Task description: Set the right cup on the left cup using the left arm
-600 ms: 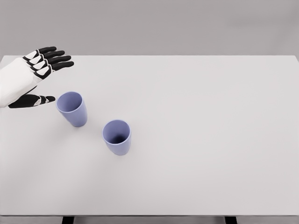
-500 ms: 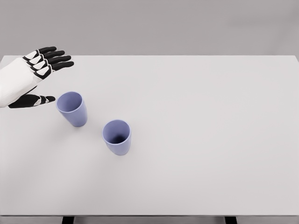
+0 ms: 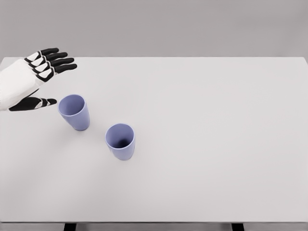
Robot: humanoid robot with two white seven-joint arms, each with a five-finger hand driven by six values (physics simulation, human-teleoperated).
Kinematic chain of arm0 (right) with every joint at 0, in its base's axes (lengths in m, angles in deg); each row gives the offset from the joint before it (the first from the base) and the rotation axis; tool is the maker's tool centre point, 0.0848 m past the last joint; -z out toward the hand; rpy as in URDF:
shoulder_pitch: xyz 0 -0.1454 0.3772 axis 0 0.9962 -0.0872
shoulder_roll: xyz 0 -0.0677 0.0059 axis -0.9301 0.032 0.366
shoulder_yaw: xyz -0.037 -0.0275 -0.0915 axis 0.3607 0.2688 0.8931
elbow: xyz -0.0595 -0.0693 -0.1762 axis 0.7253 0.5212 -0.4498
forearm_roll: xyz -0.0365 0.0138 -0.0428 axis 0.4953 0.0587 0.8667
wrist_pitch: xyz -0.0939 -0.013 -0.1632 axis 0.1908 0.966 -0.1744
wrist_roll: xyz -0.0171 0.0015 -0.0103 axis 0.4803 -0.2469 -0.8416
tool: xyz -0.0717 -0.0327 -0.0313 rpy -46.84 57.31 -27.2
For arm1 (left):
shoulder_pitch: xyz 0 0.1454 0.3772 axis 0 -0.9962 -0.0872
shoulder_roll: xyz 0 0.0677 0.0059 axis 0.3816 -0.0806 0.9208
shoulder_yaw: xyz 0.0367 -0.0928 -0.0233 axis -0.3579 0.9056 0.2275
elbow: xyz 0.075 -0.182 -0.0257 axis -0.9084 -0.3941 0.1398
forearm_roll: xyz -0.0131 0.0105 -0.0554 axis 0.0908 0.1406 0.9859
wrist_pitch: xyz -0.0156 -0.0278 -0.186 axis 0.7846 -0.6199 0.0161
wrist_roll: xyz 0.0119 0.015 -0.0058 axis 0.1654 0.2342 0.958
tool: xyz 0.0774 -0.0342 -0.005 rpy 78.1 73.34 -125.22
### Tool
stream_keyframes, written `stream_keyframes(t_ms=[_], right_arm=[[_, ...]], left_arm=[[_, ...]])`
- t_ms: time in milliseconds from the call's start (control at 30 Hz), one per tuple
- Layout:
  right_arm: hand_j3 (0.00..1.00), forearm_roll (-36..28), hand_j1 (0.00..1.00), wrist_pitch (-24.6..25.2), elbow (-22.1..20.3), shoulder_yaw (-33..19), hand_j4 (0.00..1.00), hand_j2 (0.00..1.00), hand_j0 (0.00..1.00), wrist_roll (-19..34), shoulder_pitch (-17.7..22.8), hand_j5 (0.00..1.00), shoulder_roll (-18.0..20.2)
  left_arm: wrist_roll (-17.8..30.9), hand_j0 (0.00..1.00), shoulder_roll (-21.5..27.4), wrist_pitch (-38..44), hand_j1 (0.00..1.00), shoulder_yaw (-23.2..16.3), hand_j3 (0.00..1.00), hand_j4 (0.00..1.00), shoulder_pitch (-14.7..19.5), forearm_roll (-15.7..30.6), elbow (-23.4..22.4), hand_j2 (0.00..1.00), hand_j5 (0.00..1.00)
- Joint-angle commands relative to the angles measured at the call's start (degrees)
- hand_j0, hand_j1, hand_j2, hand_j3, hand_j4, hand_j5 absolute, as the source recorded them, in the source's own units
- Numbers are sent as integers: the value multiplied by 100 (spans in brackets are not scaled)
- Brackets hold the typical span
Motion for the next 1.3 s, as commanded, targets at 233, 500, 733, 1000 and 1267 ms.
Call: stream_keyframes(t_ms=[233,500,733,1000,1267], right_arm=[[100,0,100,0,0,-1,100,100,100,1,0,100,0],[100,0,100,0,0,-1,100,100,100,1,0,100,0],[100,0,100,0,0,-1,100,100,100,1,0,100,0],[100,0,100,0,0,-1,100,100,100,1,0,100,0],[100,0,100,0,0,-1,100,100,100,1,0,100,0]], left_arm=[[1,100,793,-4,100,-4074,100,100,3181,220,-5,100,100],[10,100,1408,-4,100,-6834,100,100,6187,562,101,100,100],[18,100,1276,-4,100,-7028,100,100,6724,642,101,100,100],[54,100,907,-4,100,-7011,100,100,6697,466,109,100,100],[1249,98,125,-4,98,-7037,98,98,6320,457,109,98,98]])
